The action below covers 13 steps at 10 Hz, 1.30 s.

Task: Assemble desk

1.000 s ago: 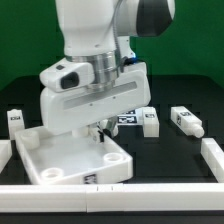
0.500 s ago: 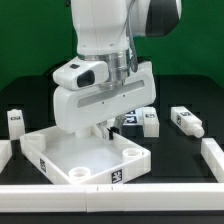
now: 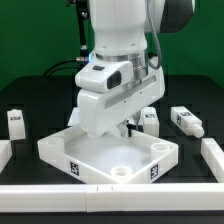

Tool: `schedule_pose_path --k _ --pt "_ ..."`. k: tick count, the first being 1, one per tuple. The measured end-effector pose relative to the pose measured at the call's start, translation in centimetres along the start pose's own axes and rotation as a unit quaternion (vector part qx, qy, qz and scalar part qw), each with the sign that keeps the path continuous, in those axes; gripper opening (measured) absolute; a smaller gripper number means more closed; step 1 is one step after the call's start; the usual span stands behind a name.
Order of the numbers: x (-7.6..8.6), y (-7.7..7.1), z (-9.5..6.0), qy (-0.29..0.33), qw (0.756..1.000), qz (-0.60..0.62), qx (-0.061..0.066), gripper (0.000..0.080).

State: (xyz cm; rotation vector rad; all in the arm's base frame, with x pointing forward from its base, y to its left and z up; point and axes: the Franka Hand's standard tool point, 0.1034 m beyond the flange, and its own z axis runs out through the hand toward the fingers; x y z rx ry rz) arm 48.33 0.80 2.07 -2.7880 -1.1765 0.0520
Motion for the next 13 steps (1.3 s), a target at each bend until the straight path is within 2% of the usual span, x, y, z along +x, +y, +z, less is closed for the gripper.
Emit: schedule_pose_path --k 2,4,5,6,7,10,11,12,13 --pt "0.0 0.0 0.0 0.0 1.0 0.0 0.0 0.0058" --pt "-0.1 0.2 -0.1 0.0 0.996 -0.09 0.003 0.0058" --pt "0.4 0.1 -0.4 0.0 0.989 -0.149 0.011 0.0058" --pt "1.6 -0.1 -0.5 0.003 0.975 -0.223 0.012 0.0057" --pt "2.1 -0.7 -0.4 0.004 0.977 -0.215 0.014 0.0057" --pt "1.9 -0.5 -0.4 0.004 0.977 -0.212 0.014 0.0057" --pt "1.9 -0.2 -0.3 0.007 0.971 -0.238 0.009 0.0057" --pt "1.9 0.9 0.0 0.017 0.957 -0.289 -0.005 0.0057" --pt "2.4 1.3 0.2 0.02 0.95 -0.31 -0.004 0.0057"
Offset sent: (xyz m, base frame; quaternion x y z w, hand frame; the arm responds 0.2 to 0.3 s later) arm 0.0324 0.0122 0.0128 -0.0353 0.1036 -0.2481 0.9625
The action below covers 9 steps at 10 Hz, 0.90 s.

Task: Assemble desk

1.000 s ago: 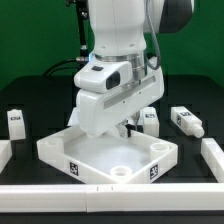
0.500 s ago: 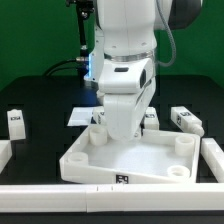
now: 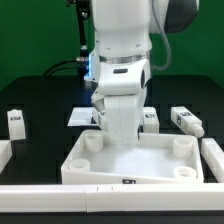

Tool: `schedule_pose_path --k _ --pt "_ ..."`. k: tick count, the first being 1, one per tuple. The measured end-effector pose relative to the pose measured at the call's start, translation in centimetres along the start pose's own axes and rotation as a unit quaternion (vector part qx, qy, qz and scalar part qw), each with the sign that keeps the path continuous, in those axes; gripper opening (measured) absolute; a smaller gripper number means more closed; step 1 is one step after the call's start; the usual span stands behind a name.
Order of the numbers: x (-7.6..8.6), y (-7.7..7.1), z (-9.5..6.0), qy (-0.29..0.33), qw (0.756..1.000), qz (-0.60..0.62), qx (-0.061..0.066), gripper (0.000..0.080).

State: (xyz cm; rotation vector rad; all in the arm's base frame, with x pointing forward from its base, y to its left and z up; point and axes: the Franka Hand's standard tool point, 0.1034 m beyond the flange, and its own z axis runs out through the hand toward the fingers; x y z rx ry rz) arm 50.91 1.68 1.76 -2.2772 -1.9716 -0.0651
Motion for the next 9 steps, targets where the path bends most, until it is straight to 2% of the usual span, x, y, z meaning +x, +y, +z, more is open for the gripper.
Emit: schedule_pose_path --k 2,9 --pt "0.45 0.74 0.23 0.0 0.999 -0.046 0.011 0.0057" --pt "0.81 0.7 0.26 -0.001 0.999 -0.041 0.011 0.0057"
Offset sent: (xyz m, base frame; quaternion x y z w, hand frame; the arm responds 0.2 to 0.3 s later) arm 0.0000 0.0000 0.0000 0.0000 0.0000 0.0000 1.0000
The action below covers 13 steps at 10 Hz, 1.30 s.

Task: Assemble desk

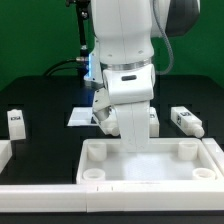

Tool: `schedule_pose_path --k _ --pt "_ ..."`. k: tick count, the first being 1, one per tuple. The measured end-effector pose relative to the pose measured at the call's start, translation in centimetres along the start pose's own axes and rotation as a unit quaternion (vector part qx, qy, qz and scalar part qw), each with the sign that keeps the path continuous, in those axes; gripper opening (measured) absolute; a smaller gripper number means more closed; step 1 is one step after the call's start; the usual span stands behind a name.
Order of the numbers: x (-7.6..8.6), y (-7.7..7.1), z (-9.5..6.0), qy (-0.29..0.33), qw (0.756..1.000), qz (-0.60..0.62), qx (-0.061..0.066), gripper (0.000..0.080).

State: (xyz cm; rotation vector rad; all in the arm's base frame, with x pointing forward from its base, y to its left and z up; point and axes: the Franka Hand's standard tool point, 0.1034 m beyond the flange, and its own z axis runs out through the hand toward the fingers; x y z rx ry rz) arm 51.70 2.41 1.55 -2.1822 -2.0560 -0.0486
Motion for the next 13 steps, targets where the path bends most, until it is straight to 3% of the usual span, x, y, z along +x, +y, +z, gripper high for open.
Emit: schedule_pose_path --k 6,8,9,10,11,13 --pt "0.1 -0.1 0.1 0.002 1.0 -0.014 0.004 0.0065" --pt "0.1 0.0 0.0 0.002 1.0 -0.009 0.003 0.0425" --pt "0.1 -0.1 -1.1 0.0 0.999 0.032 -0.004 0.0555" --pt "0.2 -0.6 -2.0 -0.003 0.998 0.064 -0.008 0.0555" --pt "0.8 -1.5 -3.0 -0.005 0.99 0.142 -0.012 0.0633" --pt "3.6 -2.4 -4.3 -0.01 0.969 0.244 -0.027 0.0644"
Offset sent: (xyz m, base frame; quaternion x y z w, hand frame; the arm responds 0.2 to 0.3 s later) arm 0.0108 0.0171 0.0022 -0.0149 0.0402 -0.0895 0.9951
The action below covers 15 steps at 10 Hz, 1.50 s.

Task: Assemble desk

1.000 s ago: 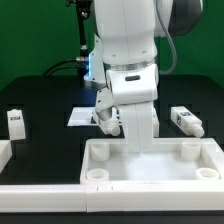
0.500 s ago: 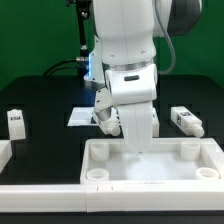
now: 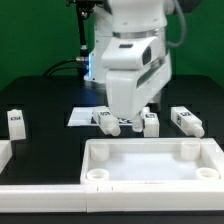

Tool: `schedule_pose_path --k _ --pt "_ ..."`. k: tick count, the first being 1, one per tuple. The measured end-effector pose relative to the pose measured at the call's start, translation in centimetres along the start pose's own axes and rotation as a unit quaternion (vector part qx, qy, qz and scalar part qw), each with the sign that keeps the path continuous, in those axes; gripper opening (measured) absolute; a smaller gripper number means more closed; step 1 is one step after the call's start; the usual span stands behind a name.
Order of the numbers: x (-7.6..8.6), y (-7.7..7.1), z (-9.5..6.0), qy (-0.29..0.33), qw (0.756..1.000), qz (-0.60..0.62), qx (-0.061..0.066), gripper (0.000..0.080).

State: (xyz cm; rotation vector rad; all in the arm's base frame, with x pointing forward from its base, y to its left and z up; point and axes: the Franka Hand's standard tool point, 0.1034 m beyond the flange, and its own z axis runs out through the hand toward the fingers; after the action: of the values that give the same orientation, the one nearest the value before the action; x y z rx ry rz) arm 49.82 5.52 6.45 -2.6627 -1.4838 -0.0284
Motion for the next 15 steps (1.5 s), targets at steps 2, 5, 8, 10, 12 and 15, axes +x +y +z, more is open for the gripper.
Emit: schedule_pose_path --k 2,5,8,10,12,15 --pt "0.3 -0.1 0.2 0.005 0.997 0.076 -0.004 0.0649" --pt "1.1 -2.3 -0.2 -0.004 0.964 0.266 0.003 0.0649" --pt "3.4 -8.7 0.6 -0.006 0.908 0.419 -0.003 0.0649" --pt "3.7 -8.6 1.0 0.002 0.908 0.419 -0.008 0.0649" --pt "4.2 -9.3 1.7 0.009 0.898 0.439 -0.01 0.0649" --pt "4.4 -12.6 5.4 0.026 0.9 0.435 -0.014 0.0649"
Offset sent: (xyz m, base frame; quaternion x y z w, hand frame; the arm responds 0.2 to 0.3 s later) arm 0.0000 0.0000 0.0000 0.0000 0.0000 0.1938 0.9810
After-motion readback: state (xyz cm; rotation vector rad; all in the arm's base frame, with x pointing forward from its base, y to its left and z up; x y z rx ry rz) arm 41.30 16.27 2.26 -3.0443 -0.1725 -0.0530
